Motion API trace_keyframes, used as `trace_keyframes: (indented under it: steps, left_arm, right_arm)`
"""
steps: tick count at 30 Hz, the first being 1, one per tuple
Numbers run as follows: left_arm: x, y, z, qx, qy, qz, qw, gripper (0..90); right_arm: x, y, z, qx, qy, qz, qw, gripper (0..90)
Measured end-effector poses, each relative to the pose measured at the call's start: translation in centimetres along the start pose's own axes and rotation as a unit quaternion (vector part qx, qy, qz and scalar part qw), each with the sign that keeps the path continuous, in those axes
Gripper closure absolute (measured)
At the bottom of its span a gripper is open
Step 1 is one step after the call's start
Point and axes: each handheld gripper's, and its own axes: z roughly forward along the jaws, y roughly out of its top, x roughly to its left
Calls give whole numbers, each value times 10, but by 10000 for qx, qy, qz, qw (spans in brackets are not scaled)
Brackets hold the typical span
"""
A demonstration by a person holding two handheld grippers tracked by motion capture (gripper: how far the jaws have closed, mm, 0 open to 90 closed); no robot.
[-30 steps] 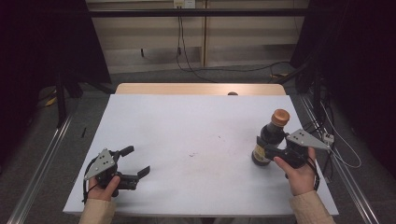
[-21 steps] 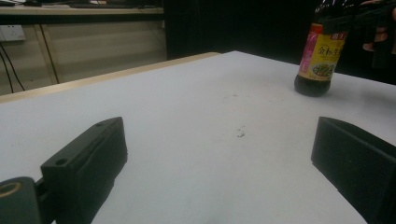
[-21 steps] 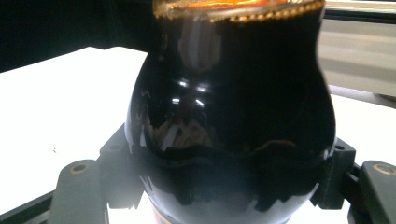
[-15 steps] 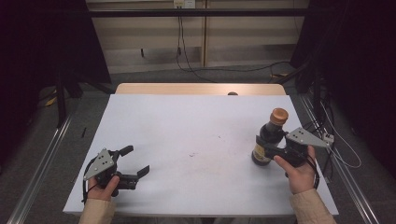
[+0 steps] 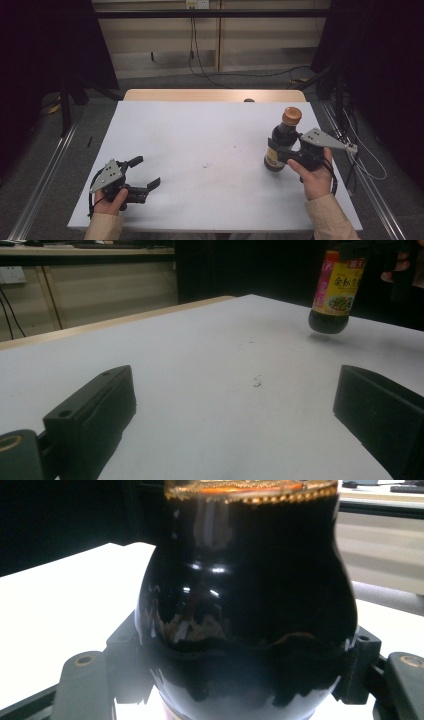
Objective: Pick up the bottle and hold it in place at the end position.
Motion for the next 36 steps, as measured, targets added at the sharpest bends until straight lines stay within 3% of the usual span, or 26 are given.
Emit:
trace_keyframes:
  steps: [17, 30, 36]
  left_arm:
    - [1, 0, 0, 2, -11, 14, 10000, 33]
    - [0, 0, 0, 8, -33, 10, 10000, 33]
    - [1, 0, 0, 1, -42, 15, 10000, 33]
  right_arm:
    - [22, 10, 35, 18, 413, -5, 9991, 270]
    - [27, 14, 52, 46, 606, -53, 9981, 268]
    - [28, 17, 59, -41, 616, 48, 9981, 268]
